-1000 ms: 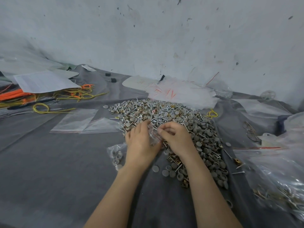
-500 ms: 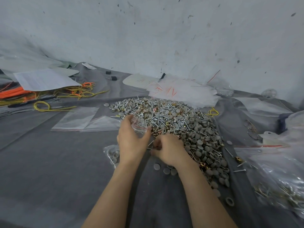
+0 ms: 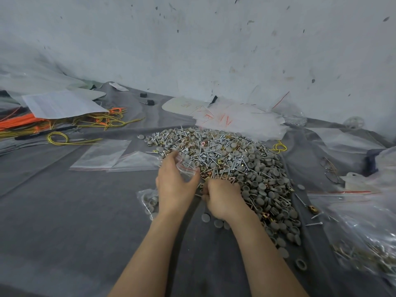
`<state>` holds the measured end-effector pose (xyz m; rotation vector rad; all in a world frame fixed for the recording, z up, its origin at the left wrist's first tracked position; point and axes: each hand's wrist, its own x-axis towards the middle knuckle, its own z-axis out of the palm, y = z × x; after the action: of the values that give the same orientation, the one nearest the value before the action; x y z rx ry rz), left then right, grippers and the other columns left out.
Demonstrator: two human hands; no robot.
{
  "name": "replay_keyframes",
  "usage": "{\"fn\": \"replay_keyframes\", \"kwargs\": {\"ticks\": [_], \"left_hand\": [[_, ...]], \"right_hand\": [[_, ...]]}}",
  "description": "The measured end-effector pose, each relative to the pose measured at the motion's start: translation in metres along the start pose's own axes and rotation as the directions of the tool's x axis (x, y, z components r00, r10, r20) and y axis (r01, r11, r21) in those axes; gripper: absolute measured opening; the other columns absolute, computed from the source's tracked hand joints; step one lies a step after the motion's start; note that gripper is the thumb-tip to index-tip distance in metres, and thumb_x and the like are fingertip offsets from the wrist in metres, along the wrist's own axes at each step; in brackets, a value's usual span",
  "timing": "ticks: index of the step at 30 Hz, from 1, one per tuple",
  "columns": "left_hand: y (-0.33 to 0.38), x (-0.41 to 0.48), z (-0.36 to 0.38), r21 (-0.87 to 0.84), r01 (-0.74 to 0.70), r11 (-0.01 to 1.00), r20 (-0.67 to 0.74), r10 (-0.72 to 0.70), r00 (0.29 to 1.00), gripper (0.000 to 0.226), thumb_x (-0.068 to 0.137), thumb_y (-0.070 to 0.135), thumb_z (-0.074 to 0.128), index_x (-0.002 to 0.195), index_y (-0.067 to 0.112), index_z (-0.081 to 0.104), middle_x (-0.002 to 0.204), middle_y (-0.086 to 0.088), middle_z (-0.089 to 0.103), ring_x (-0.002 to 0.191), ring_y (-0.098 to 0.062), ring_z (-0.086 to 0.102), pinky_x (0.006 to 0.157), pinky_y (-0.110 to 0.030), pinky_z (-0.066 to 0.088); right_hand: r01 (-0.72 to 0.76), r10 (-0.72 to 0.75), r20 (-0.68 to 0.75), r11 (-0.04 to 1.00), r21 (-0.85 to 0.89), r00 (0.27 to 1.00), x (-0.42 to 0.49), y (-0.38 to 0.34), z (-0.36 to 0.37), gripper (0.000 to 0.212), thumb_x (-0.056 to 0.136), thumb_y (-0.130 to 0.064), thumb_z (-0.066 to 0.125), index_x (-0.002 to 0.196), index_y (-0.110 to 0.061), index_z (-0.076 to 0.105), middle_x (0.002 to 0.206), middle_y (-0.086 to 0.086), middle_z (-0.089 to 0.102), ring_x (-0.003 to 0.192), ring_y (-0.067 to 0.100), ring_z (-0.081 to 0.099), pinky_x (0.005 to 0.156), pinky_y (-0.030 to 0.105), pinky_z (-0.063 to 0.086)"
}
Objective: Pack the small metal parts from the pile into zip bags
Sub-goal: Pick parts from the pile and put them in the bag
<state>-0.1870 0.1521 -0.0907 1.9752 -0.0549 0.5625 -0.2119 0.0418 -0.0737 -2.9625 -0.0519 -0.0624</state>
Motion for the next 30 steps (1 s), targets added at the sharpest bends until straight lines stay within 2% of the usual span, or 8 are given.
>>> {"fn": "replay_keyframes", "kwargs": {"ticks": [4,7,10,14,17,20,24,30], "left_hand": [[0.0,0.0,0.001,0.052,-0.021,0.998,0.022,0.02,1.0,0.067,0.08,0.03,0.074,0.136,0.013,0.042,0.13,-0.002,0.053,0.124,-0.021,0.047,0.106,-0.044,0.035],[-0.001,-0.004,0.003,0.126,-0.093,0.988,0.072,0.085,0.994,0.068,0.08,0.03,0.074,0.137,0.015,0.041,0.133,0.0,0.051,0.127,-0.019,0.043,0.108,-0.038,0.031],[-0.001,-0.007,0.006,0.189,-0.157,0.969,0.136,0.133,0.982,0.07,0.08,0.027,0.072,0.14,0.014,0.037,0.138,-0.002,0.046,0.13,-0.02,0.038,0.11,-0.038,0.027],[-0.002,-0.006,0.007,0.186,-0.145,0.972,0.131,0.122,0.984,0.069,0.081,0.024,0.069,0.14,0.014,0.037,0.14,-0.003,0.045,0.131,-0.022,0.038,0.108,-0.037,0.024],[-0.002,-0.005,0.005,0.167,-0.108,0.98,0.068,0.098,0.993,0.069,0.079,0.027,0.072,0.139,0.015,0.039,0.136,-0.003,0.049,0.129,-0.022,0.041,0.107,-0.037,0.027],[0.0,0.001,0.001,0.036,0.014,0.999,-0.06,-0.011,0.998,0.067,0.078,0.028,0.075,0.135,0.012,0.043,0.13,-0.005,0.054,0.123,-0.025,0.048,0.106,-0.045,0.035],[0.0,0.004,-0.003,-0.108,0.076,0.991,-0.158,-0.093,0.983,0.065,0.078,0.024,0.075,0.134,0.009,0.044,0.13,-0.008,0.054,0.123,-0.025,0.049,0.106,-0.047,0.036],[0.0,0.002,-0.001,-0.087,0.049,0.995,-0.149,-0.061,0.987,0.064,0.079,0.022,0.074,0.134,0.008,0.044,0.129,-0.009,0.054,0.123,-0.026,0.048,0.106,-0.047,0.036]], "right_hand": [[-0.036,0.095,-0.206,0.961,0.273,0.974,0.005,0.007,-0.003,0.004,0.097,-0.019,0.049,0.099,-0.015,0.05,0.098,0.001,0.058,0.095,0.021,0.057,0.088,0.037,0.044],[0.035,0.271,-0.345,0.739,0.673,0.899,0.008,0.01,-0.01,0.008,0.094,-0.017,0.057,0.099,-0.015,0.052,0.09,-0.005,0.058,0.078,0.002,0.055,0.069,0.005,0.041],[0.116,0.258,-0.328,0.599,0.792,0.909,0.008,0.007,-0.011,0.009,0.088,-0.014,0.064,0.088,-0.019,0.056,0.084,-0.007,0.061,0.077,0.0,0.057,0.064,0.002,0.04],[0.17,0.098,-0.306,0.654,0.737,0.947,0.008,-0.002,-0.008,0.009,0.09,-0.017,0.061,0.087,-0.015,0.069,0.083,-0.002,0.068,0.08,0.01,0.063,0.072,0.02,0.05],[0.187,0.158,-0.375,0.656,0.731,0.914,0.009,0.002,-0.009,0.02,0.097,-0.021,0.051,0.1,-0.014,0.07,0.094,-0.002,0.07,0.089,0.011,0.063,0.081,0.026,0.05],[0.147,0.168,-0.439,0.788,0.597,0.883,0.01,0.008,-0.003,0.02,0.096,-0.018,0.052,0.109,-0.015,0.067,0.103,-0.002,0.067,0.095,0.012,0.06,0.088,0.031,0.05],[0.144,-0.103,-0.257,0.979,0.144,0.961,0.011,0.003,0.019,0.026,0.094,-0.026,0.052,0.117,-0.027,0.063,0.125,-0.007,0.057,0.118,0.022,0.043,0.1,0.038,0.031],[0.065,-0.044,-0.295,0.996,0.061,0.954,0.014,-0.003,0.027,0.018,0.095,-0.027,0.049,0.108,-0.021,0.061,0.117,-0.002,0.055,0.116,0.023,0.041,0.096,0.037,0.023]]}}
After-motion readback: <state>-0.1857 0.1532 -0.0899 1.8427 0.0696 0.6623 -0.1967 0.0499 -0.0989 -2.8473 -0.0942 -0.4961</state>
